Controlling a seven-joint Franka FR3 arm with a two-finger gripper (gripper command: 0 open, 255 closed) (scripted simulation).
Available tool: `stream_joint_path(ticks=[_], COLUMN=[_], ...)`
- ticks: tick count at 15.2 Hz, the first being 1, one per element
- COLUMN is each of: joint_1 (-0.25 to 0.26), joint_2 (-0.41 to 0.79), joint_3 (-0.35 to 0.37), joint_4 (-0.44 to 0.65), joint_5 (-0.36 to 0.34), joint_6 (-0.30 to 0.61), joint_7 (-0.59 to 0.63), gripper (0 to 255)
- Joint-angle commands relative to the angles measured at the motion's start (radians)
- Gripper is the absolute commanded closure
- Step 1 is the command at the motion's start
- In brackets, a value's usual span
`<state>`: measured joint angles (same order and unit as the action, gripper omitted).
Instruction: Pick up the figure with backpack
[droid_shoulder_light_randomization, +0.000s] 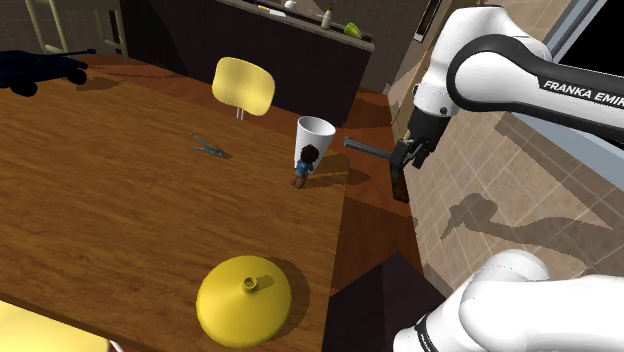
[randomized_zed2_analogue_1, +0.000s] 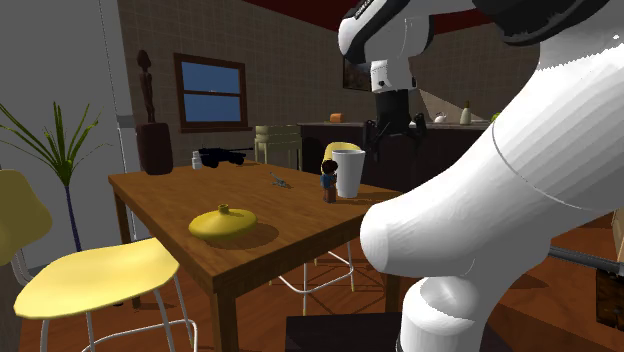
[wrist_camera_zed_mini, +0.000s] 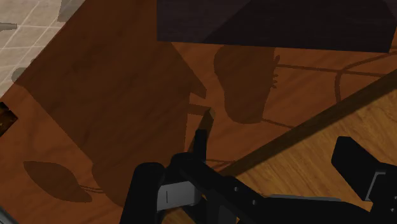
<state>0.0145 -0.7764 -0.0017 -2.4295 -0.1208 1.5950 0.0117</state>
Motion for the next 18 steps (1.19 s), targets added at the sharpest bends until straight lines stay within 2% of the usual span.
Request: stream_joint_path(ticks=[1, 10, 18], joint_1=[0.0, 0.064, 0.113], joint_2=[0.0, 0.285, 0.535], joint_3=[0.0, 0.018, 0.036], joint_4=[0.0, 0.152, 0.354], joint_5=[0.0, 0.111, 0.203], joint_6=[0.0, 0.178, 0.273], joint_7=[0.0, 0.004, -0.016], gripper=[0, 0, 0])
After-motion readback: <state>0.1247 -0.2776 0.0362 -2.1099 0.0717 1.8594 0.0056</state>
